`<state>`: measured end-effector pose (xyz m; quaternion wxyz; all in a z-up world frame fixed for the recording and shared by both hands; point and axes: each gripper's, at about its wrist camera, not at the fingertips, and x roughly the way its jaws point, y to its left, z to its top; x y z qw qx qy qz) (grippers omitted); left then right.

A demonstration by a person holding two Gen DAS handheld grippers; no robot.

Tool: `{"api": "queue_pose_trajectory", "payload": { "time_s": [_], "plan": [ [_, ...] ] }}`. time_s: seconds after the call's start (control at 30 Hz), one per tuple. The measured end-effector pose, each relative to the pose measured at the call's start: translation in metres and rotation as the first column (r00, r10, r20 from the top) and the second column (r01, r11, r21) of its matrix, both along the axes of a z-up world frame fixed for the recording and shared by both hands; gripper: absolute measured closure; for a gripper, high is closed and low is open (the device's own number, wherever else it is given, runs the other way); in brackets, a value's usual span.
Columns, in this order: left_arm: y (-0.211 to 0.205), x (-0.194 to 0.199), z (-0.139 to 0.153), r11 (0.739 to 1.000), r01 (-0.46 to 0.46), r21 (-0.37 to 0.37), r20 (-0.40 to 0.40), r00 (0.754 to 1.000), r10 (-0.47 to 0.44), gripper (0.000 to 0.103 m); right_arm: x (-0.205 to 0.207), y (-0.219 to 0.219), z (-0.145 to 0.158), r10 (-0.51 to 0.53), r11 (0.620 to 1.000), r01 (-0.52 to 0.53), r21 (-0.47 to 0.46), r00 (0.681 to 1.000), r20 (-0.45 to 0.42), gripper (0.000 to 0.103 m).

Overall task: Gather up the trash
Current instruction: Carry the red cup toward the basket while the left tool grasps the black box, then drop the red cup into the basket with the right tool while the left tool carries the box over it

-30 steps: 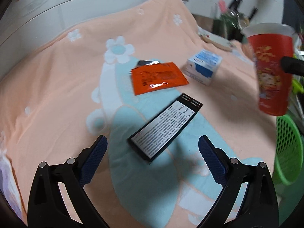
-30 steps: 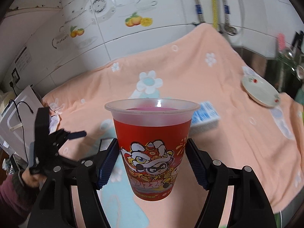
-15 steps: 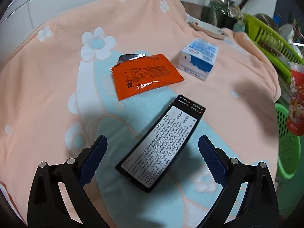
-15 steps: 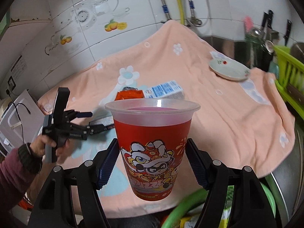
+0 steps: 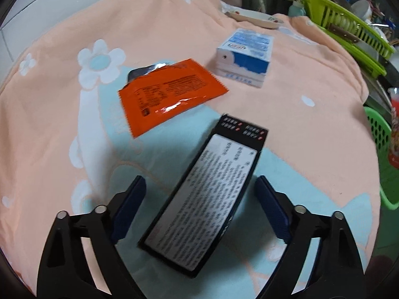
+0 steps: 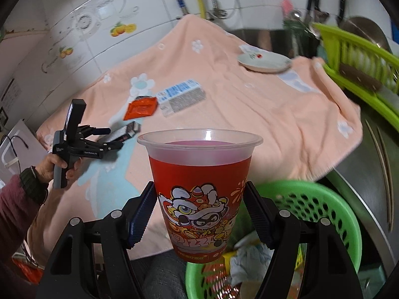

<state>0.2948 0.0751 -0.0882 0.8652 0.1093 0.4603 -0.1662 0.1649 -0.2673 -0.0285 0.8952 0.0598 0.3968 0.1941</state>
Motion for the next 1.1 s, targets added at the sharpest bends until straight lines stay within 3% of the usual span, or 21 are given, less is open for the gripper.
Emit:
{"api": "queue_pose_trajectory", "payload": {
  "time_s": [0.27,0.47,0.8,1.1],
  "plan": [
    [-0.007,0.001,0.0,0.999,0.017,-0.041,0.007,1.0,-0.017,0.041,-0.014,-0.028,-0.014,-0.08,0.997,0.08,0.008,0.997,-0.024,0.035],
    [-0.013,-0.007,0.003,0.999,0.019,-0.029,0.013,1.0,-0.019,0.055,-0.021,-0.041,-0.02,-0.117,0.993,0.118,0.024,0.992,-0.037,0.035],
    [-0.03,-0.032,0.015,0.996,0.016,-0.09,0.034,0.999,-0.013,0.056,-0.036,-0.065,-0.025,-0.192,0.981,0.192,-0.002,0.981,-0.026,0.035],
    [-0.069,-0.063,0.04,0.981,0.101,-0.168,0.087,0.992,-0.087,0.056,-0.042,-0.091,-0.046,-0.284,0.956,0.277,-0.095,0.957,-0.065,0.035]
  ]
}}
